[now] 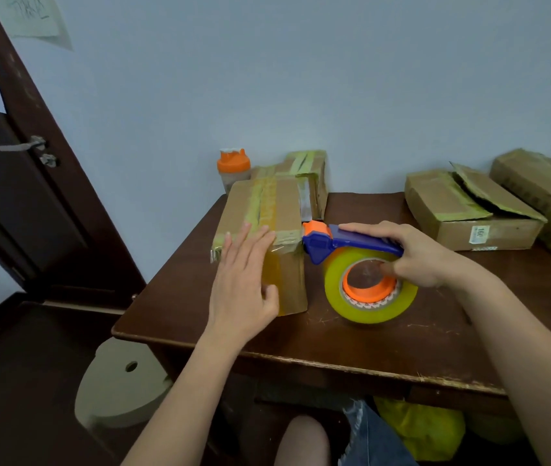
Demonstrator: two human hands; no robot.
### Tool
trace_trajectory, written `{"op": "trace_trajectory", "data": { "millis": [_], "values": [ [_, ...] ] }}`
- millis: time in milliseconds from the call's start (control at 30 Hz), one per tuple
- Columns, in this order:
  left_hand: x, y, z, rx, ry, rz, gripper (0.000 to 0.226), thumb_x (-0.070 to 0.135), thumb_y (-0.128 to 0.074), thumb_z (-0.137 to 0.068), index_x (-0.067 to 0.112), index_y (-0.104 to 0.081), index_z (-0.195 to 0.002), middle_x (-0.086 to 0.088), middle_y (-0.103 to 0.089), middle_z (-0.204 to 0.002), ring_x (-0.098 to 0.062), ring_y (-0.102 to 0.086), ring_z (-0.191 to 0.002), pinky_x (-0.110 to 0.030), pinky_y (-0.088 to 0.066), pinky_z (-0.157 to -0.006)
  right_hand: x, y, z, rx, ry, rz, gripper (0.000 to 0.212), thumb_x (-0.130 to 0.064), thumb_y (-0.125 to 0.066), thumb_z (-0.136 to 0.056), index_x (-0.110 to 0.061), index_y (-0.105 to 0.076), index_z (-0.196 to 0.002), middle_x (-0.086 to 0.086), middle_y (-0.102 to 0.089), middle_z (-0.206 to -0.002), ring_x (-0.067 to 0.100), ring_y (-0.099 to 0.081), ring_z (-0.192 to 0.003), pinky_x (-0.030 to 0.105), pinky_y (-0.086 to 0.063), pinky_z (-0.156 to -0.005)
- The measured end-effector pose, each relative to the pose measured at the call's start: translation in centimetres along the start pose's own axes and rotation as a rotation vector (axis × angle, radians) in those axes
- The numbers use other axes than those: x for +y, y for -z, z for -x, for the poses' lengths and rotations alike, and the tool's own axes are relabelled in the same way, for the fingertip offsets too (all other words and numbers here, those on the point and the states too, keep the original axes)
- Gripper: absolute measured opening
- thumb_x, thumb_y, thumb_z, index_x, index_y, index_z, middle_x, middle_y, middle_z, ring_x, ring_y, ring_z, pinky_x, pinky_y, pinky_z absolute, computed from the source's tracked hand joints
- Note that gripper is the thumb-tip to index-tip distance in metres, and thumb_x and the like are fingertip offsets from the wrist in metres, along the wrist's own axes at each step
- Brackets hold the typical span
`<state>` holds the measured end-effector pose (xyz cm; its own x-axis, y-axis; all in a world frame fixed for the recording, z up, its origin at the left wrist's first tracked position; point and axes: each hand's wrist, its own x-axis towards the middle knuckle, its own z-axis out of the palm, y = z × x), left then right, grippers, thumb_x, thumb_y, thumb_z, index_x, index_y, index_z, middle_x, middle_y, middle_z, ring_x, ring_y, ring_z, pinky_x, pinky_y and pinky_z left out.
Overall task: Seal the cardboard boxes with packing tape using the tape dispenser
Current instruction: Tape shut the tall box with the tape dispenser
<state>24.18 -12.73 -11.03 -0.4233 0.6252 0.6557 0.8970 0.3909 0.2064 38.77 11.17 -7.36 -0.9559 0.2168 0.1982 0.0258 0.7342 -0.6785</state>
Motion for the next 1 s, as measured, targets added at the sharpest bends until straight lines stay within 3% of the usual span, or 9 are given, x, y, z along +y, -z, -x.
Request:
{"op": "trace_trajectory", "data": {
  "millis": [100, 167, 267, 433, 600, 733, 833, 900, 1000],
  "values": [
    [-1.8, 0.0, -0.8, 0.01, 0.055, 0.07, 0.066, -0.001, -0.065, -0.066, 0.014, -0.05, -0.128, -0.004, -0.05, -0.135, -0.018, -0.035, -0.136, -0.021, 0.005, -0.12, -0.1, -0.8, -0.3, -0.038, 0.0, -0.033, 0.087, 0.001, -0.071, -0.08, -0.063, -0.042, -0.131, 0.008, -0.054, -0.117, 0.023, -0.056, -0.104, 0.041, -0.049, -0.093],
    [-3.0, 0.4, -1.4, 0.016, 0.091, 0.09, 0.062, -0.002, -0.064, -0.065, 0.014, -0.051, -0.123, -0.005, -0.05, -0.128, -0.021, -0.039, -0.131, -0.028, 0.0, -0.122, -0.3, -1.6, -0.8, -0.061, 0.002, -0.077, 0.086, -0.003, -0.073, -0.079, -0.06, -0.041, -0.134, 0.012, -0.053, -0.121, 0.026, -0.057, -0.104, 0.044, -0.049, -0.093],
    [-3.9, 0.9, -1.3, -0.03, 0.061, 0.074, 0.069, -0.001, -0.064, -0.067, 0.02, -0.053, -0.132, -0.004, -0.046, -0.128, -0.021, -0.035, -0.132, -0.044, -0.01, -0.122, -0.7, -2.6, -0.9, -0.091, 0.028, -0.157, 0.081, -0.006, -0.074, -0.082, -0.055, -0.04, -0.138, -0.002, -0.054, -0.131, 0.017, -0.057, -0.113, 0.037, -0.05, -0.095],
    [-3.6, 1.2, -1.3, -0.023, 0.041, 0.11, 0.067, 0.006, -0.055, -0.068, 0.021, -0.055, -0.133, -0.002, -0.047, -0.131, -0.021, -0.034, -0.137, -0.039, -0.001, -0.122, -1.2, -2.6, -0.3, -0.121, 0.03, -0.22, 0.07, -0.004, -0.071, -0.085, -0.045, -0.044, -0.136, -0.016, -0.051, -0.132, 0.005, -0.059, -0.108, 0.025, -0.051, -0.089],
    [-2.1, 0.3, -1.2, -0.017, -0.016, 0.047, 0.067, 0.008, -0.059, -0.066, 0.009, -0.051, -0.133, -0.006, -0.048, -0.14, -0.022, -0.032, -0.141, -0.025, 0.001, -0.121, -2.1, -2.4, -0.1, -0.152, -0.026, -0.04, 0.069, -0.005, -0.071, -0.083, -0.045, -0.036, -0.126, -0.017, -0.048, -0.108, 0.006, -0.058, -0.078, 0.014, -0.047, -0.065],
    [-2.3, 0.5, -1.2, -0.036, -0.028, 0.016, 0.073, 0.016, -0.058, -0.066, 0.023, -0.05, -0.137, -0.007, -0.045, -0.136, -0.024, -0.035, -0.136, -0.04, -0.008, -0.122, -2.6, -3.2, -0.6, -0.143, -0.015, -0.059, 0.075, 0.003, -0.065, -0.081, -0.044, -0.034, -0.129, -0.015, -0.049, -0.096, -0.002, -0.054, -0.061, 0.014, -0.044, -0.056],
    [-2.2, 0.5, -1.2, -0.028, -0.015, 0.048, 0.072, 0.016, -0.057, -0.066, 0.029, -0.05, -0.137, -0.006, -0.046, -0.134, -0.023, -0.036, -0.135, -0.042, -0.004, -0.122, -2.4, -4.0, -0.9, -0.158, 0.006, -0.139, 0.08, 0.0, -0.069, -0.081, -0.05, -0.033, -0.132, -0.015, -0.048, -0.114, 0.001, -0.061, -0.077, 0.021, -0.052, -0.064],
    [-2.1, 0.4, -1.3, -0.015, 0.014, 0.074, 0.067, 0.018, -0.055, -0.068, 0.028, -0.052, -0.135, -0.004, -0.046, -0.133, -0.021, -0.036, -0.136, -0.039, 0.0, -0.122, -2.0, -4.3, -0.9, -0.171, 0.011, -0.186, 0.079, -0.01, -0.076, -0.082, -0.055, -0.033, -0.132, -0.016, -0.046, -0.125, 0.009, -0.062, -0.096, 0.029, -0.057, -0.079],
    [-1.9, 0.1, -1.3, -0.002, 0.021, 0.054, 0.059, 0.024, -0.054, -0.074, 0.027, -0.053, -0.133, -0.003, -0.046, -0.132, -0.02, -0.036, -0.135, -0.038, 0.004, -0.122, -1.5, -3.5, -0.7, -0.181, 0.027, -0.176, 0.078, -0.017, -0.078, -0.081, -0.058, -0.036, -0.133, -0.02, -0.044, -0.133, 0.005, -0.058, -0.107, 0.029, -0.054, -0.089]
  ]
}}
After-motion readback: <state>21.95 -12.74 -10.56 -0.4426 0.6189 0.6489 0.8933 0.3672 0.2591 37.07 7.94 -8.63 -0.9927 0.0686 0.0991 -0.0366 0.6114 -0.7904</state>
